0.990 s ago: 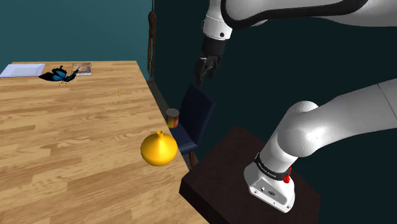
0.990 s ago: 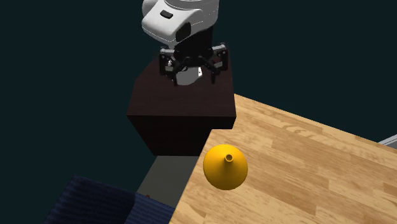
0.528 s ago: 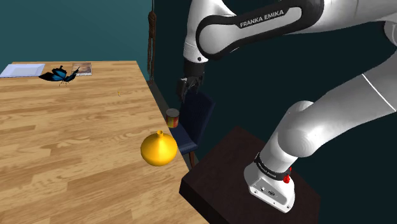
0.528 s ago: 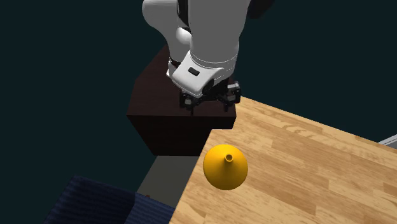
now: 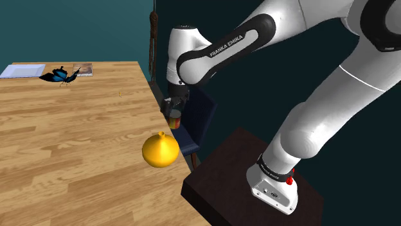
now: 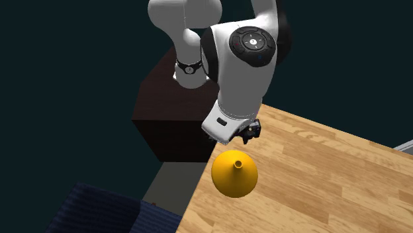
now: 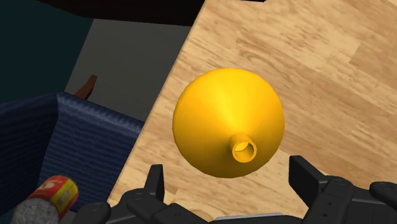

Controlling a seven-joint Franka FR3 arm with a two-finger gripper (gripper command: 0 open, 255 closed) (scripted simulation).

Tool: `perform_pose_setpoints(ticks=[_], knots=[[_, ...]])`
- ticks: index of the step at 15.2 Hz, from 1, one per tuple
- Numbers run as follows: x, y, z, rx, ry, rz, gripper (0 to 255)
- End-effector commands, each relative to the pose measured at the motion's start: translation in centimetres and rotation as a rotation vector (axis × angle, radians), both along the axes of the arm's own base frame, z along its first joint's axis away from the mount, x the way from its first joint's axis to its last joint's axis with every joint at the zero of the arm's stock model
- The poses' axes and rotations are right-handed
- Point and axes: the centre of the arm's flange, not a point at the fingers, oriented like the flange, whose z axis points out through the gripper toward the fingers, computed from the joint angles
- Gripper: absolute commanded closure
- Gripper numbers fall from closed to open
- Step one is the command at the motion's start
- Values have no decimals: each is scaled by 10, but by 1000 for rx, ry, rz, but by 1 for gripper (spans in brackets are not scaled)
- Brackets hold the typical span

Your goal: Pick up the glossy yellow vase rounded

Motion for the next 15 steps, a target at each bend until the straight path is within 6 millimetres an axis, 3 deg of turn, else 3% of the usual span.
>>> perform_pose_setpoints(ticks=[1, 7, 15], knots=[[9, 12, -22, 2, 0, -2, 0], [39, 43, -89, 2, 3, -5, 0], [39, 44, -130, 2, 3, -5, 0]])
